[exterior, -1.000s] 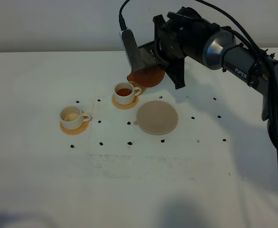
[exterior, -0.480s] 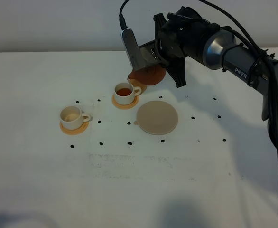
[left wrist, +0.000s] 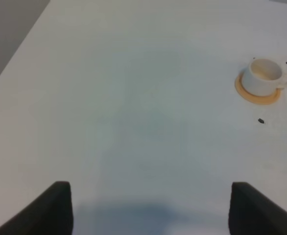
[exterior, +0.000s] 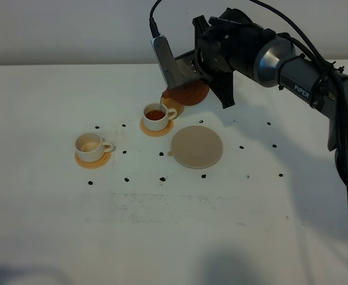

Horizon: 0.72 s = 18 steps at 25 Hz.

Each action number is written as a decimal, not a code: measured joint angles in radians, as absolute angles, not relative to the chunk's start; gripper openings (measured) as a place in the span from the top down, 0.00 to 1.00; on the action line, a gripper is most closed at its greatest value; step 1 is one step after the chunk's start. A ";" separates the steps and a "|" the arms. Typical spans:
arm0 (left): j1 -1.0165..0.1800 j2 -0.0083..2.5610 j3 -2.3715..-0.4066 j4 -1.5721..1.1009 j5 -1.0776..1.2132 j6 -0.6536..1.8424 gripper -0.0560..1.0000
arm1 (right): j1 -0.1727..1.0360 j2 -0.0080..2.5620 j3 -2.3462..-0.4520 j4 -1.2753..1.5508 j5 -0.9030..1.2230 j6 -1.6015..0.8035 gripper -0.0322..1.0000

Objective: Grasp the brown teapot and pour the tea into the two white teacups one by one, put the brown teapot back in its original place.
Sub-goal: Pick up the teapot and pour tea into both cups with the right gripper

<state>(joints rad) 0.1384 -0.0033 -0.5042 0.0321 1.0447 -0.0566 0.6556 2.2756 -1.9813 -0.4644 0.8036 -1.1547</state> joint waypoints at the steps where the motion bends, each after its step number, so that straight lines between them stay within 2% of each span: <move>1: 0.138 -0.003 -0.504 0.032 1.045 -0.057 0.32 | 0.656 2.276 -1.981 -0.465 0.804 -1.155 0.88; 18: 0.138 -0.003 -0.504 0.032 1.045 -0.057 0.32 | 0.665 2.276 -1.981 -0.475 0.802 -1.149 0.88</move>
